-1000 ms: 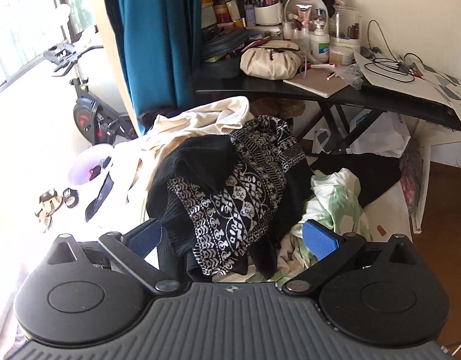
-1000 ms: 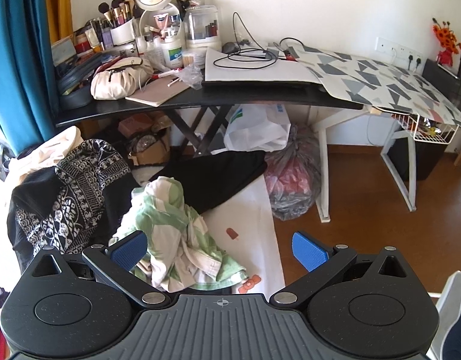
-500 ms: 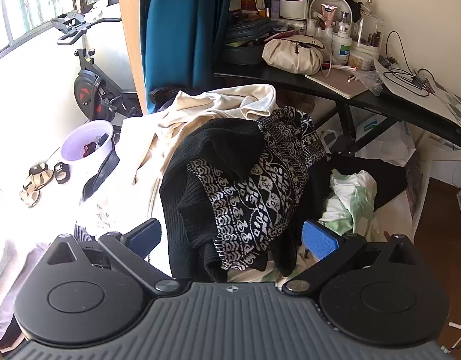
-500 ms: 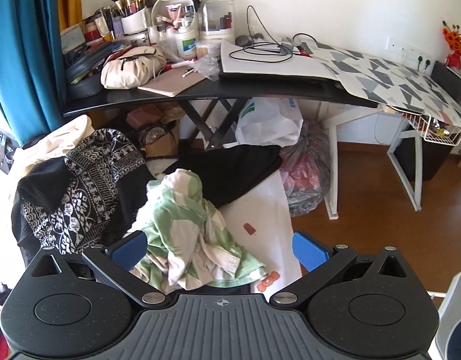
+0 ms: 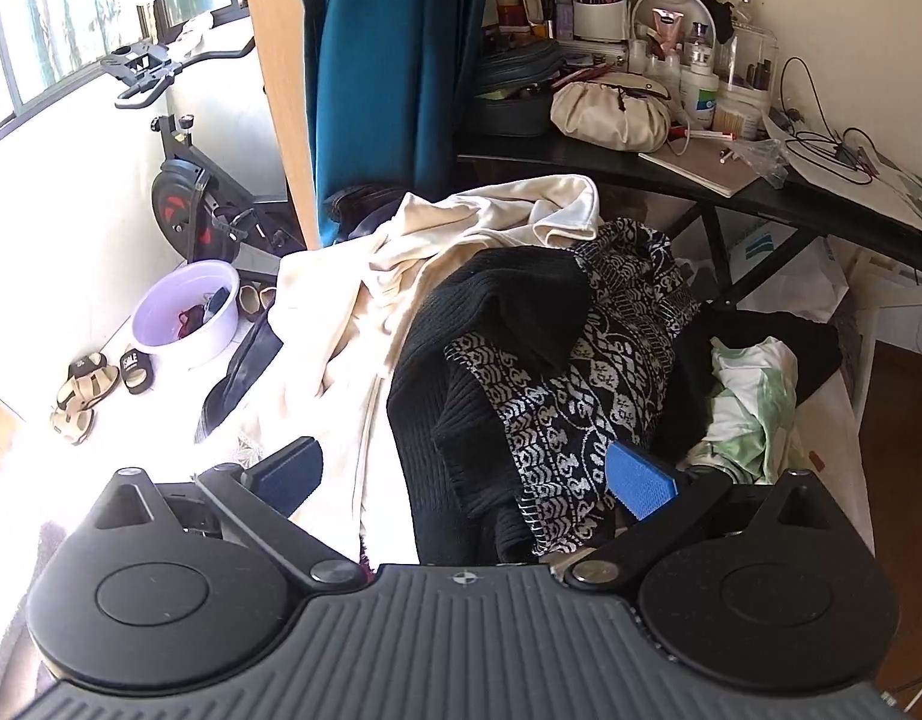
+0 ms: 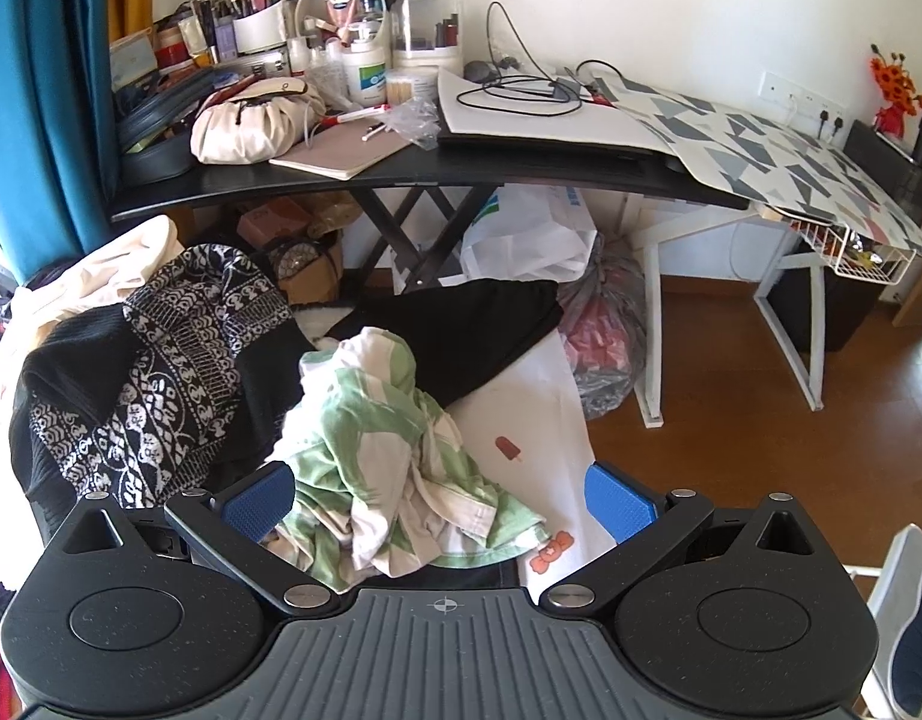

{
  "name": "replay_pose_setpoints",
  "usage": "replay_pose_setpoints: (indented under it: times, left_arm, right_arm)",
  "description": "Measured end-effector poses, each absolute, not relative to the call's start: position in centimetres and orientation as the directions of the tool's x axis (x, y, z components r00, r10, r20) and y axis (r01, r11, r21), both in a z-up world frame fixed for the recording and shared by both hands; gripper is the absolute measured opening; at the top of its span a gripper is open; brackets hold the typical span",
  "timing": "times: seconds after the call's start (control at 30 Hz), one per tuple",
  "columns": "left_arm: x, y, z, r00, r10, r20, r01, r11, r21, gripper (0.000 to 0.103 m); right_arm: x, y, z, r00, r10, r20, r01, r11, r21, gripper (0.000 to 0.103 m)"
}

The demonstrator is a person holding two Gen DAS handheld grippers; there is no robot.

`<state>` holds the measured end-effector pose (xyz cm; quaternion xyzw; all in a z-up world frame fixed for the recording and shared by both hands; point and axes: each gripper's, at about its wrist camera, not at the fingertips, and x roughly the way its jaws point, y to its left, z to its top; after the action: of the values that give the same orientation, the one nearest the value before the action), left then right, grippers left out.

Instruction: Fold clothes

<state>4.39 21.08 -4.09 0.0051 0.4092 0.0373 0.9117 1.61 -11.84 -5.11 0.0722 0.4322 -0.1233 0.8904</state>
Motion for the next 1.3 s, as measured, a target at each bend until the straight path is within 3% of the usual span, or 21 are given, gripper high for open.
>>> replay_pose_setpoints:
  times: [0.63, 1.3]
  left_arm:
    - [4.8, 27.0, -4.4, 0.675, 0.036, -0.737, -0.179, 0.977, -0.116, 0.102]
    - [10.4, 24.6, -5.5, 0.642, 0.142, -0.753, -0.185, 0.982, 0.028, 0.102]
  right_arm:
    - [2.9, -9.2, -5.4, 0.605, -0.095, -0.790, 0.223, 0.973, 0.054, 0.102]
    - [9.3, -10.0, -9.8, 0.574, -0.036, -0.818, 0.146, 0.988, 0.059, 0.102]
